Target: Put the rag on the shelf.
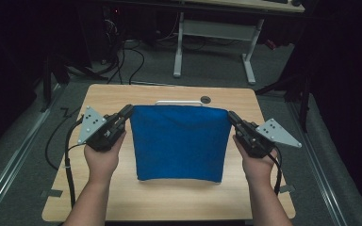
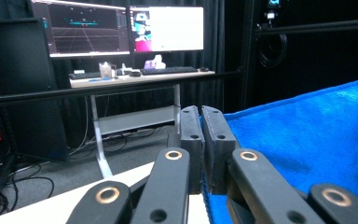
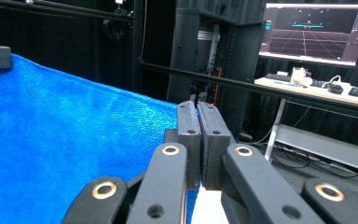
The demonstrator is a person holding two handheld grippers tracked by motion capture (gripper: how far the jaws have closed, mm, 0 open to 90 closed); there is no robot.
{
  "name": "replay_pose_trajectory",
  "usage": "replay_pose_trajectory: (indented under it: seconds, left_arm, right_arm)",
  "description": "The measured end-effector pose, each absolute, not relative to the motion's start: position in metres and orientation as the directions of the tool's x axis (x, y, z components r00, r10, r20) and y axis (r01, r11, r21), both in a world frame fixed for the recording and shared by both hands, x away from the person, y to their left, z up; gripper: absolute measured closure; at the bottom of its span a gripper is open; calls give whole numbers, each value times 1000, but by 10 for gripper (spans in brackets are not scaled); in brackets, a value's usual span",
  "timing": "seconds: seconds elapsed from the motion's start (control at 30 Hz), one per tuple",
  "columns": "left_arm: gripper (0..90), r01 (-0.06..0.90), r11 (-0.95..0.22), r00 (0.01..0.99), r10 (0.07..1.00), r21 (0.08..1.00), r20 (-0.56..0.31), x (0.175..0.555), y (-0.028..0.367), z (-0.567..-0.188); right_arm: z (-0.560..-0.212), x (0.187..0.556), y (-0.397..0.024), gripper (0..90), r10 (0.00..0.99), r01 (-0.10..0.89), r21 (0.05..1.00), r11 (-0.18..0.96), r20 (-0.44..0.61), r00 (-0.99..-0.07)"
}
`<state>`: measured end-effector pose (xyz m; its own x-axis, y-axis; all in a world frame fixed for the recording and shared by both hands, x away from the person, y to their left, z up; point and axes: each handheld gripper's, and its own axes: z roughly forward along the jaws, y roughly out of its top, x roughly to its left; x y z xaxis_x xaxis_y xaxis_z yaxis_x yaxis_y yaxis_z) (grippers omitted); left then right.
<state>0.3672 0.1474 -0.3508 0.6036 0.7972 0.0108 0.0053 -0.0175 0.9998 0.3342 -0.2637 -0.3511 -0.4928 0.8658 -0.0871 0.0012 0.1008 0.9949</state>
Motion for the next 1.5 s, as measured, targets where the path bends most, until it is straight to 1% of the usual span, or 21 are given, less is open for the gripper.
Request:
replay_pose_trajectory:
  seconds: [0.2, 0.37, 0.6, 0.73, 0.9, 0.93, 1.0, 1.07, 1.17, 1.27, 1.33, 1.37, 1.4, 1.5]
  left_arm:
    - [880, 18, -15, 592, 806, 1000, 2, 391, 148, -346]
    - [881, 18, -63, 570, 821, 998, 42, 410, 144, -341]
    - [881, 20, -79, 550, 833, 997, 55, 433, 140, -335]
    - [881, 19, -109, 537, 840, 994, 81, 445, 136, -333]
    - [881, 26, -132, 525, 845, 991, 99, 459, 133, -332]
    - [881, 24, -131, 520, 848, 991, 100, 463, 134, -333]
    - [881, 46, -146, 509, 854, 988, 102, 476, 133, -334]
    - [881, 53, -166, 499, 858, 985, 118, 483, 130, -334]
    - [881, 69, -164, 492, 863, 984, 110, 490, 129, -335]
    - [881, 100, -185, 480, 870, 978, 116, 501, 127, -336]
    - [881, 110, -187, 480, 870, 976, 113, 506, 127, -338]
    - [881, 121, -183, 481, 871, 976, 104, 508, 127, -340]
    - [881, 151, -175, 482, 872, 973, 82, 512, 128, -344]
    - [881, 191, -199, 478, 874, 961, 86, 518, 125, -355]
  right_arm:
    - [-343, 353, -263, 892, 867, 12, 995, 103, -84, -491]
    - [-338, 368, -263, 892, 876, 13, 994, 109, -89, -474]
    - [-340, 392, -263, 892, 883, 43, 993, 108, -76, -463]
    - [-337, 403, -263, 892, 889, 59, 994, 95, -58, -454]
    - [-334, 415, -263, 892, 895, 67, 992, 109, -68, -441]
    - [-333, 422, -263, 893, 899, 80, 992, 97, -53, -435]
    - [-332, 429, -262, 893, 901, 98, 990, 101, -50, -431]
    - [-332, 436, -260, 893, 905, 103, 988, 117, -64, -421]
    - [-333, 444, -259, 893, 909, 112, 987, 114, -59, -412]
    - [-335, 456, -258, 893, 910, 131, 985, 111, -47, -411]
    - [-339, 466, -259, 893, 913, 161, 981, 105, -31, -408]
    - [-340, 470, -259, 893, 915, 169, 980, 109, -33, -402]
    - [-342, 473, -259, 894, 915, 179, 978, 106, -25, -403]
    - [-348, 483, -258, 894, 918, 207, 971, 122, -31, -395]
